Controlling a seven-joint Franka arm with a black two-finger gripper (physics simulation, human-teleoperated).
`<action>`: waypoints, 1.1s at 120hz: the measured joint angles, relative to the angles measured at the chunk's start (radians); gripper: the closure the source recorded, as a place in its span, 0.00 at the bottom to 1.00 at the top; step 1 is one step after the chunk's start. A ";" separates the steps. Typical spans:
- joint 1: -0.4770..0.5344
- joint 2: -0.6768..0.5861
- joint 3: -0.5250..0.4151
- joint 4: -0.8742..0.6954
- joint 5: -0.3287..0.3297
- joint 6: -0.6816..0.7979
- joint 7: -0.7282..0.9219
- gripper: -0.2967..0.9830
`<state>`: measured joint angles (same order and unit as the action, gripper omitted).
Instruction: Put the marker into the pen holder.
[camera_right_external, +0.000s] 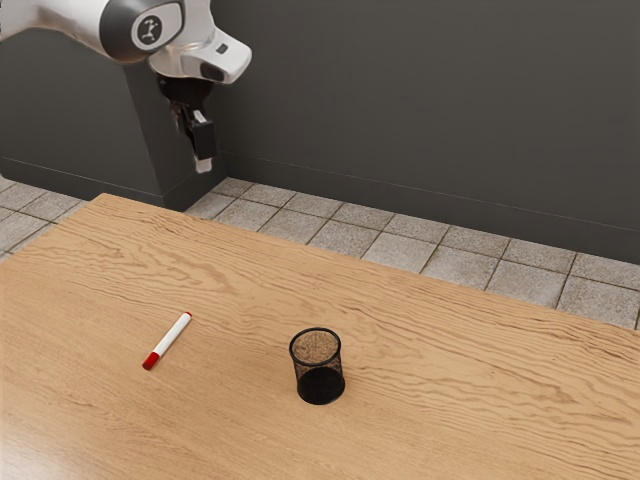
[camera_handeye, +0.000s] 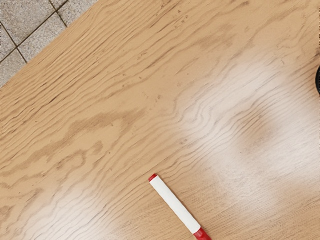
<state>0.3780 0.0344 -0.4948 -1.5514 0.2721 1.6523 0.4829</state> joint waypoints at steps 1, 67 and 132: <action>0.000 0.003 -0.001 0.004 0.000 0.000 0.000 0.23; 0.126 0.175 0.015 -0.293 -0.003 -0.002 -0.016 0.24; 0.188 0.243 0.079 -0.456 -0.187 0.345 -0.092 0.49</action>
<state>0.5655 0.2773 -0.4161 -2.0078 0.0855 1.9969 0.3909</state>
